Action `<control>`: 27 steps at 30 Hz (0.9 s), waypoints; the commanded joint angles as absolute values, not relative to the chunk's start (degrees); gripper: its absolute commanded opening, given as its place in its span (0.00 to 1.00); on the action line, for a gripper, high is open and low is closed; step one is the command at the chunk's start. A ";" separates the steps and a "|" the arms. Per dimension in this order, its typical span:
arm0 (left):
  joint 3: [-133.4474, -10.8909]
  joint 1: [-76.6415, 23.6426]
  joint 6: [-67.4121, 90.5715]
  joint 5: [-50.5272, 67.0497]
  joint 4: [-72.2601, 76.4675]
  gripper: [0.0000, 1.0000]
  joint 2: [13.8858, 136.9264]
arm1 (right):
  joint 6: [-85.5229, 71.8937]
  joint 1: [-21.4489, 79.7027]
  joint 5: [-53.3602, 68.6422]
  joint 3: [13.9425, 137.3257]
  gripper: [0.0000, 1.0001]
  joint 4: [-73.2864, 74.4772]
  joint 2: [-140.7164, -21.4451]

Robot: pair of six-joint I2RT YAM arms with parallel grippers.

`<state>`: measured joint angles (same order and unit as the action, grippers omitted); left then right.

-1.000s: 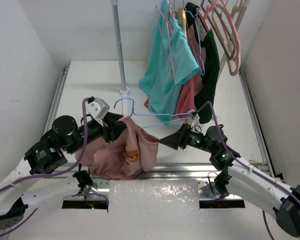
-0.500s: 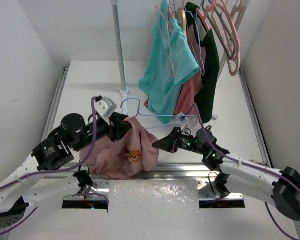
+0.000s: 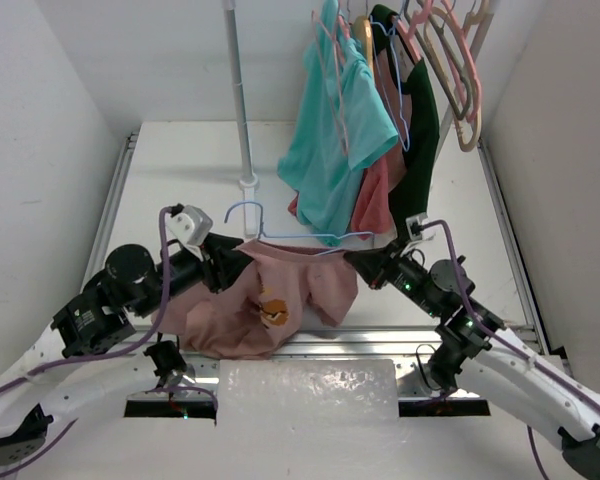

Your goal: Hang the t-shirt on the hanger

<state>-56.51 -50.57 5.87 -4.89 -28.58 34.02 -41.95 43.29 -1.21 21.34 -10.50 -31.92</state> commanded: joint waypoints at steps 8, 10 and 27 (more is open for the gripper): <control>-54.50 -50.63 6.33 -8.53 -28.74 0.00 31.11 | -34.46 27.95 3.75 30.66 0.00 4.31 -28.83; -54.23 -50.71 5.80 -7.82 -29.00 0.00 31.99 | -34.10 27.95 4.74 32.16 0.00 5.27 -29.96; -61.51 -50.63 4.31 -2.20 -24.96 0.00 40.07 | -13.37 28.12 45.06 60.19 0.00 16.86 -51.41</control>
